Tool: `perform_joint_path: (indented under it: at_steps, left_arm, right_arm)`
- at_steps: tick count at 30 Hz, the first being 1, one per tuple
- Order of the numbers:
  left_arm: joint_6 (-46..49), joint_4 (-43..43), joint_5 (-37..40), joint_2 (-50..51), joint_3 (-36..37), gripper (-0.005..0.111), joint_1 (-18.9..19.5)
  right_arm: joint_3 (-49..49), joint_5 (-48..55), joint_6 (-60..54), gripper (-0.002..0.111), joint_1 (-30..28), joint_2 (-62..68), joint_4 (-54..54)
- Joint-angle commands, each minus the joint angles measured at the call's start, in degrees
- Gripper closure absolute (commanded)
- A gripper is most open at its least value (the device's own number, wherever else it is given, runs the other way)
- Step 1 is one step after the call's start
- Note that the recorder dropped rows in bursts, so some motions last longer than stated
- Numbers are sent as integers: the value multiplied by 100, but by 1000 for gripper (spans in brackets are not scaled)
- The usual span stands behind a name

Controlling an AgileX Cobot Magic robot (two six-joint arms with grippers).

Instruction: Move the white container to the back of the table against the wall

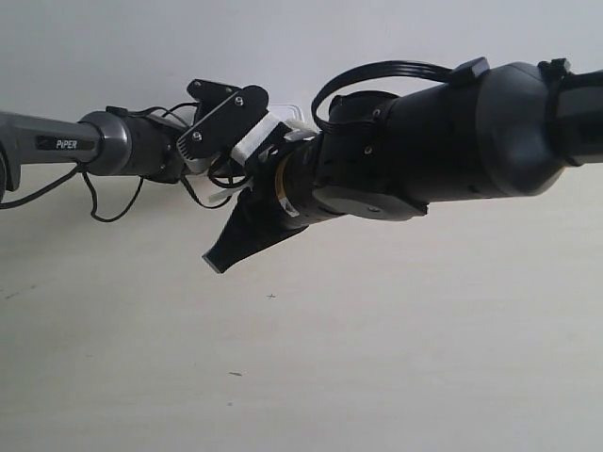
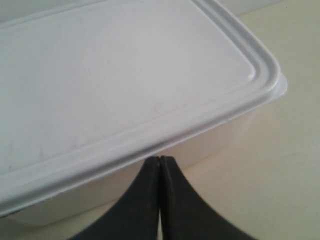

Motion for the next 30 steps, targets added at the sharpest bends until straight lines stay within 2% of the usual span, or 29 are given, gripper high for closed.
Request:
perform_joint_path:
  at_steps: [1,11,22,30]
  left_arm:
    - [1,-4,116,91,-109,107,17]
    - [28,-4,103,136,-255,107,79]
    - [671,-4,-468,150,-361,107,351]
    - [1272,-4,-497,235,-387,107,362]
  right_arm:
    - [25,26,12,108,6,-69,20]
    - [25,26,12,108,6,-69,20]
    - [25,47,12,108,6,-69,46]
    - [25,47,12,108,6,-69,46]
